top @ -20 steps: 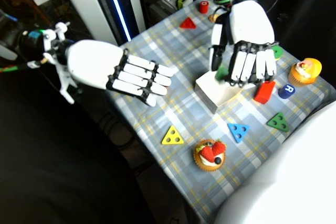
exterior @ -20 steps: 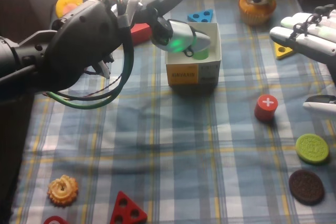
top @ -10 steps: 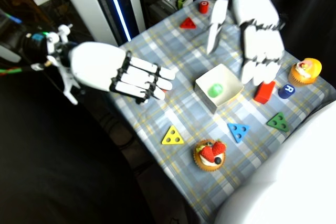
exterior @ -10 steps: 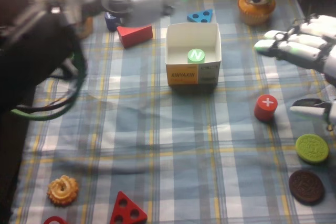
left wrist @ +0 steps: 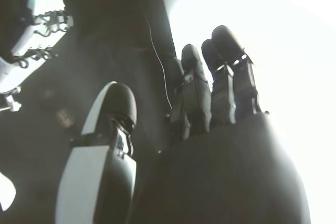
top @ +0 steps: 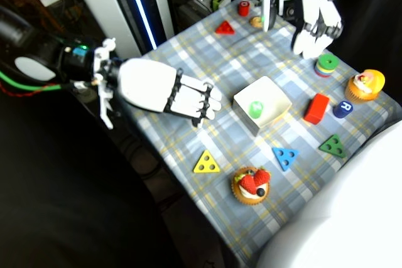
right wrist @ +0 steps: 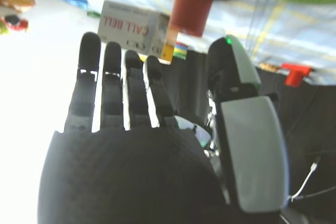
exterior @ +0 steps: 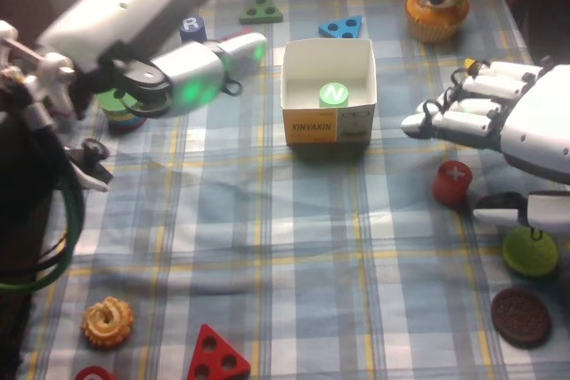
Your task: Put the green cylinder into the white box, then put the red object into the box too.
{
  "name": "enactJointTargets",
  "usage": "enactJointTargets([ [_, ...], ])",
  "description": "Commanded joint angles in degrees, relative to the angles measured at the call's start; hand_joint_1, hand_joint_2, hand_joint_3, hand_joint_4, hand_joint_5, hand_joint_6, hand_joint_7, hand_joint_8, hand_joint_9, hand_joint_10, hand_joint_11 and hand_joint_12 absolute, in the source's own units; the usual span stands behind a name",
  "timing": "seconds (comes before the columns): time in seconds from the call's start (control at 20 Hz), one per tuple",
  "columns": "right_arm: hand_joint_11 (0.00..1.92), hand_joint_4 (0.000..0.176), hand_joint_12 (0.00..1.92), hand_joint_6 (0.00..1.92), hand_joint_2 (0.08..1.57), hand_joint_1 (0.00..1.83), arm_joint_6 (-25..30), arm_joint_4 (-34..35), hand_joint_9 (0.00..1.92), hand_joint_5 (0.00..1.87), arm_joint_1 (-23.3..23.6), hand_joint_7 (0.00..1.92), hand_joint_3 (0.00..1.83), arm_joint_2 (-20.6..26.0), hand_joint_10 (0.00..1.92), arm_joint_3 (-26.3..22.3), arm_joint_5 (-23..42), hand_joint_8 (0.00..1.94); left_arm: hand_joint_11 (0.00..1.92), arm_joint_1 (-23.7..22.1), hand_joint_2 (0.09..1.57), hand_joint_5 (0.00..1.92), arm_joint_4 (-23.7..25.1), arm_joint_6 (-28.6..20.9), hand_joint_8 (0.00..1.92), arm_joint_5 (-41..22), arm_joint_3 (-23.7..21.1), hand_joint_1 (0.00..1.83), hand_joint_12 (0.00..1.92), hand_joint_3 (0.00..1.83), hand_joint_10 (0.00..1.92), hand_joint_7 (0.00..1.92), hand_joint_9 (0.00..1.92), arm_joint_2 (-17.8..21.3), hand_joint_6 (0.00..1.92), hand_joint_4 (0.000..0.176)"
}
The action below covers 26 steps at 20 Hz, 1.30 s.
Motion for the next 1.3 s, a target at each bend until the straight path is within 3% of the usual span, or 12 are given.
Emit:
enactJointTargets([
  [0.0, 0.0, 0.0, 1.38, 0.16, 1.26, 0.77, 0.14, 0.05, 0.0, 0.17, 0.92, 0.33, 0.0, -0.28, 0.81, 0.27, 5.31, 0.04, 0.0, -0.14, 1.38, 0.15, 2.2, -0.17, 0.02, -8.16, -0.48, 0.6, 1.1, 0.0, 0.76, 0.41, 0.0, 0.33, 0.69, 0.014],
  [0.2, 0.0, 0.0, 1.46, 0.13, 1.26, 0.78, 0.14, -0.21, 0.0, 0.24, 0.92, 0.38, 0.0, -1.0, 0.91, 0.74, 4.15, 0.03, 0.0, 0.25, 1.38, 0.12, 2.21, -0.18, 0.0, -8.63, -0.72, 0.54, 0.97, 0.0, 0.69, 0.39, 0.0, 0.51, 0.74, 0.034],
  [0.3, 0.0, 0.0, 1.46, 0.15, 1.25, 0.79, 0.14, -0.22, 0.01, 0.29, 0.92, 0.41, 0.0, -1.24, 0.92, 0.91, 3.94, 0.04, 0.0, 0.32, 1.38, 0.14, 2.21, -0.18, 0.01, -8.63, -0.77, 0.56, 1.05, 0.0, 0.73, 0.41, 0.0, 0.52, 0.73, 0.019],
  [0.4, 0.0, 0.0, 1.53, 0.36, 1.27, 0.82, 0.14, -0.22, 0.04, 0.36, 0.97, 0.5, 0.0, -1.61, 1.05, 1.17, 3.64, 0.13, 0.0, 0.39, 1.38, 0.16, 2.21, -0.18, 0.01, -8.64, -0.8, 0.59, 1.08, 0.0, 0.73, 0.41, 0.0, 0.52, 0.7, 0.011],
  [0.5, 0.0, 0.0, 1.63, 0.87, 1.29, 0.88, 0.22, -0.22, 0.07, 0.3, 1.15, 0.36, 0.0, -2.4, 1.26, 1.65, 2.87, 0.81, 0.0, 0.52, 1.38, 0.16, 1.86, -0.18, 0.01, -8.19, -0.7, 0.63, 1.12, 0.0, 0.74, 0.41, 0.0, 0.52, 0.71, 0.009],
  [0.55, 0.0, 0.01, 1.82, 1.49, 1.35, 1.01, 0.45, -0.22, 0.17, 0.48, 1.16, 0.53, 0.01, -2.61, 1.44, 1.78, 2.79, 1.46, 0.0, 0.57, 1.38, 0.16, 1.77, -0.18, 0.01, -8.11, -0.66, 0.63, 1.13, 0.0, 0.74, 0.41, 0.0, 0.52, 0.71, 0.02],
  [0.6, 0.0, 0.018, 1.9, 1.58, 1.35, 1.05, 1.49, -0.35, 0.23, 0.53, 1.16, 0.58, 0.0, -2.91, 1.6, 2.13, 2.76, 1.63, 0.0, 0.65, 1.38, 0.16, 1.62, -0.18, 0.0, -8.04, -0.62, 0.61, 1.19, 0.0, 0.76, 0.4, 0.0, 0.53, 0.67, 0.015],
  [0.65, 0.01, 0.0, 1.92, 1.45, 1.33, 1.1, 3.76, -1.4, 0.3, 0.61, 1.16, 0.63, 0.0, -3.1, 1.69, 2.68, 2.84, 1.68, 0.0, 0.72, 1.38, 0.16, 1.46, -0.18, 0.0, -8.03, -0.59, 0.62, 1.24, 0.0, 0.76, 0.4, 0.0, 0.56, 0.65, 0.003],
  [0.75, 0.0, 0.0, 1.92, 1.3, 1.28, 1.17, 8.93, -3.02, 0.4, 0.68, 1.16, 0.75, 0.0, -3.15, 1.69, 3.7, 4.52, 1.62, 0.0, 0.9, 1.38, 0.17, 0.99, -0.18, 0.0, -8.04, -0.47, 0.64, 1.24, 0.0, 0.74, 0.39, 0.0, 0.67, 0.64, 0.0],
  [0.95, 0.0, 0.017, 1.92, 1.42, 1.27, 1.13, 9.36, -3.0, 0.33, 0.68, 1.88, 0.75, 0.0, -1.18, 1.61, 2.72, 8.76, 1.45, 0.0, 1.21, 1.38, 0.16, 0.92, -0.18, 0.0, -8.33, -0.51, 0.67, 1.28, 0.0, 0.77, 0.39, 0.0, 0.76, 0.67, 0.0],
  [1.0, 0.04, 0.01, 1.92, 1.41, 1.27, 1.13, 9.36, -3.01, 0.34, 0.68, 2.64, 0.73, 0.0, -0.33, 1.65, 2.27, 10.2, 1.49, 0.0, 1.35, 1.38, 0.16, 0.84, -0.18, 0.0, -8.42, -0.58, 0.67, 1.28, 0.0, 0.77, 0.4, 0.0, 0.84, 0.67, 0.0],
  [1.25, 0.19, 0.0, 1.92, 1.38, 1.28, 1.14, 9.36, -3.47, 0.46, 0.66, 8.16, 0.74, 0.0, 0.19, 1.79, 3.06, 12.76, 1.54, 0.0, 2.46, 1.38, 0.17, 0.25, -0.18, 0.0, -8.61, -0.94, 0.54, 1.2, 0.0, 0.69, 0.36, 0.0, 0.89, 0.6, 0.032],
])
